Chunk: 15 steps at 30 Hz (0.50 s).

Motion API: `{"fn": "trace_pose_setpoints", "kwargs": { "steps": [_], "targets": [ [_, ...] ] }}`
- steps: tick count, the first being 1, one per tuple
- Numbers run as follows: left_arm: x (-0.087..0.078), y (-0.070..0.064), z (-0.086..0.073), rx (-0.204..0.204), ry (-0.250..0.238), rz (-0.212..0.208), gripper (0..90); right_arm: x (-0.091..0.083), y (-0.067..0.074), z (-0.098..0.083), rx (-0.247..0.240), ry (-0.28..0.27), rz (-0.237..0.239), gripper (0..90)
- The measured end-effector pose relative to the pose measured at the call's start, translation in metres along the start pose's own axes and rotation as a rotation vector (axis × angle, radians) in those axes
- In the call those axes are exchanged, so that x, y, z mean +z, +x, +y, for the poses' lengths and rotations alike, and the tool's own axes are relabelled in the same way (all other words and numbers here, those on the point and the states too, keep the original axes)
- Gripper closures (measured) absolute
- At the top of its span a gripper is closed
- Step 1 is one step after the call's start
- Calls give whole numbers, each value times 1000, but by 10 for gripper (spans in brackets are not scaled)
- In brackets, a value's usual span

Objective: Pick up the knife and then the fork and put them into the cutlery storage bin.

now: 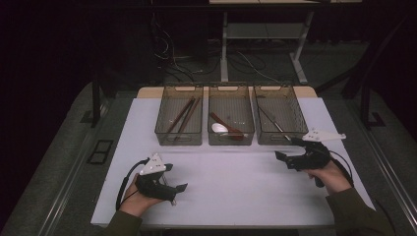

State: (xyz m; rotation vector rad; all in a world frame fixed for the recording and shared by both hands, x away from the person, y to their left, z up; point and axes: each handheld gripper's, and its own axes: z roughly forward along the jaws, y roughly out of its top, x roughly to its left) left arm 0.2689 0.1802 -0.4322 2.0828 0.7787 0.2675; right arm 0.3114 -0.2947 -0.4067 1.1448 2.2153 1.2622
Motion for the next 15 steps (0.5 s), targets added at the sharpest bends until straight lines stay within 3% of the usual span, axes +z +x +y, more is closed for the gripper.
{"fn": "trace_pose_setpoints", "kwargs": {
  "steps": [7, 11, 15],
  "targets": [
    [-6, 4, 1, -17, -6, 33, 252, -5, 13, -28, 11, -27, 14, 144],
    [-13, 8, 3, -36, -11, 62, 439, -7, 21, -40, 11, -17, 45, 144],
    [-20, 15, 3, -55, 17, 138, 691, -11, 28, -47, 4, -12, 56, 144]
  ]
}}
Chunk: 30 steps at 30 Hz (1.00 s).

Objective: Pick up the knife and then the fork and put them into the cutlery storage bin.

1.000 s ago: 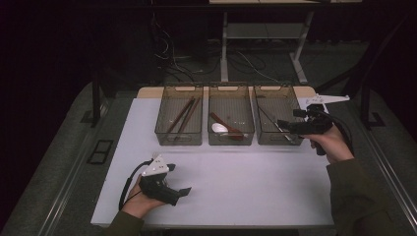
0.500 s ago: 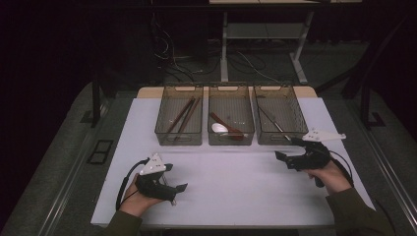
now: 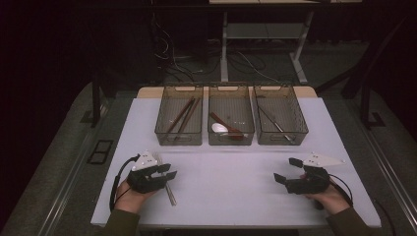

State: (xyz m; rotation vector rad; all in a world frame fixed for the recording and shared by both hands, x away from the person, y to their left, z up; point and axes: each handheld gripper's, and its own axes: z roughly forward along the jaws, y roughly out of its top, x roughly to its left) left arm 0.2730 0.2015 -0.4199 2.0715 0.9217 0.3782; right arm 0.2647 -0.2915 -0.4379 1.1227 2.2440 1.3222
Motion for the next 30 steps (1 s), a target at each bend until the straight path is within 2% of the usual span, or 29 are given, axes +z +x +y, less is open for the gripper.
{"fn": "trace_pose_setpoints", "kwargs": {
  "steps": [2, 5, 9, 13, 21, 25, 30],
  "targets": [
    [-2, 7, 0, -15, 9, 42, 797, -1, 2, -1, -15, 5, -3, 144],
    [-5, 19, 0, -35, 24, 115, 893, -1, 3, 0, -15, -2, -3, 144],
    [-5, 38, -4, -91, 47, 211, 893, 0, 3, -1, -20, 5, 4, 144],
    [-2, 55, -9, -143, 67, 266, 893, 0, 2, 0, -19, 1, 8, 144],
    [15, 65, -5, -186, 95, 310, 892, 0, 2, 0, -21, 5, 12, 144],
    [22, 66, 0, -191, 95, 305, 892, 0, 2, 0, -22, 4, 12, 145],
    [32, 64, 6, -194, 93, 274, 892, -1, 2, 0, -22, 3, 12, 144]
  ]
}}
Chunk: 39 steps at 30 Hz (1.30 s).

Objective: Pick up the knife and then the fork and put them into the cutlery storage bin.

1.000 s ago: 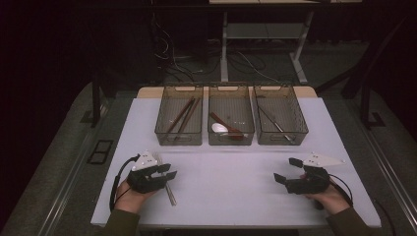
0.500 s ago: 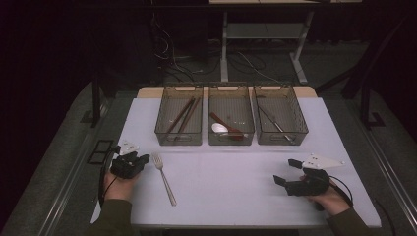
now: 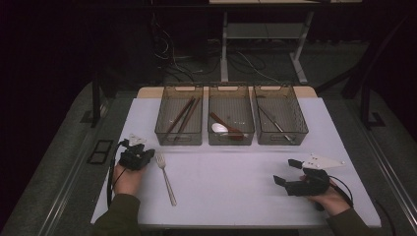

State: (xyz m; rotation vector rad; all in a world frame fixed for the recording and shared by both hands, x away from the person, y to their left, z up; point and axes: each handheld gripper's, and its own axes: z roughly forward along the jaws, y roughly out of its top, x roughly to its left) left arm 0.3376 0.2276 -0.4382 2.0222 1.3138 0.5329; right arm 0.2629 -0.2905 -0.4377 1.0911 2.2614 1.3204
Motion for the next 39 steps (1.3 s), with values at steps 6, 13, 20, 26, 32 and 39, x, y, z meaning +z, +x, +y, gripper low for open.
{"fn": "trace_pose_setpoints", "kwargs": {
  "steps": [6, 13, 20, 26, 32, 39],
  "targets": [
    [12, -13, 10, 37, 20, -37, 893, 0, 0, 0, 0, -2, 1, 144],
    [25, -32, 19, 67, 30, -88, 892, 0, 0, 0, -2, -2, 1, 144],
    [35, -53, 28, 123, 38, -127, 893, 1, 0, 0, -8, -1, 2, 145],
    [43, -71, 34, 156, 26, -180, 892, 1, 1, 0, -14, -1, 9, 145],
    [50, -99, 45, 191, 12, -244, 893, 1, 1, 0, -15, -1, 11, 145],
    [57, -130, 50, 231, 22, -333, 893, 0, 1, 0, -19, -3, 12, 145]
  ]
}}
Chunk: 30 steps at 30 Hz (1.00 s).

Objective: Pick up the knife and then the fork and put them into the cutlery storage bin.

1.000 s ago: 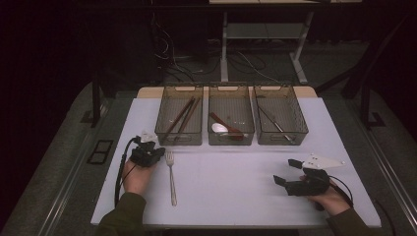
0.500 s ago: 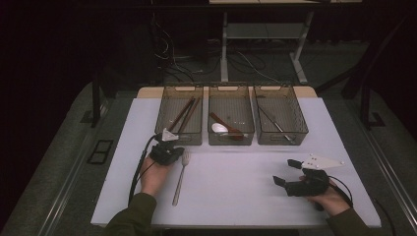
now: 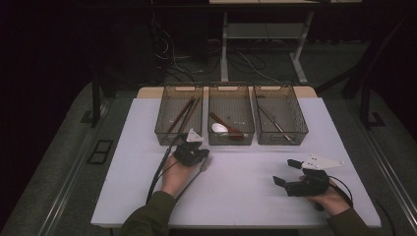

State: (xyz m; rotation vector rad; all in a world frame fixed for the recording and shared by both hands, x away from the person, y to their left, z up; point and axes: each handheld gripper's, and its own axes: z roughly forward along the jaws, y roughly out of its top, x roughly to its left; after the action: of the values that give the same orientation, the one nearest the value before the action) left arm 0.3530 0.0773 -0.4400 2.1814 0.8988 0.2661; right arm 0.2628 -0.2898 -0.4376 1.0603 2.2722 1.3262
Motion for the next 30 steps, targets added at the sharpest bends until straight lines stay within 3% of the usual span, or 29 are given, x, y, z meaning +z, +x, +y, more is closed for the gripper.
{"fn": "trace_pose_setpoints", "kwargs": {
  "steps": [5, 8, 13, 21, 25, 30],
  "targets": [
    [9, -22, 5, 54, 14, -76, 893, -1, 0, 0, -1, 0, 0, 145],
    [12, -31, 6, 85, 22, -89, 892, -1, 0, 0, -1, 0, 0, 145],
    [-7, -30, 1, 91, 5, -82, 831, -1, 0, 0, -4, 0, -3, 145],
    [-48, -32, -32, 68, 18, -107, 726, -1, 0, 0, -2, 3, -3, 145],
    [-50, -37, -45, 82, 57, -100, 726, 0, 0, 0, -1, 8, -6, 145],
    [-45, -38, -50, 93, 82, -98, 757, 1, 0, 0, -4, 12, -6, 145]
  ]
}}
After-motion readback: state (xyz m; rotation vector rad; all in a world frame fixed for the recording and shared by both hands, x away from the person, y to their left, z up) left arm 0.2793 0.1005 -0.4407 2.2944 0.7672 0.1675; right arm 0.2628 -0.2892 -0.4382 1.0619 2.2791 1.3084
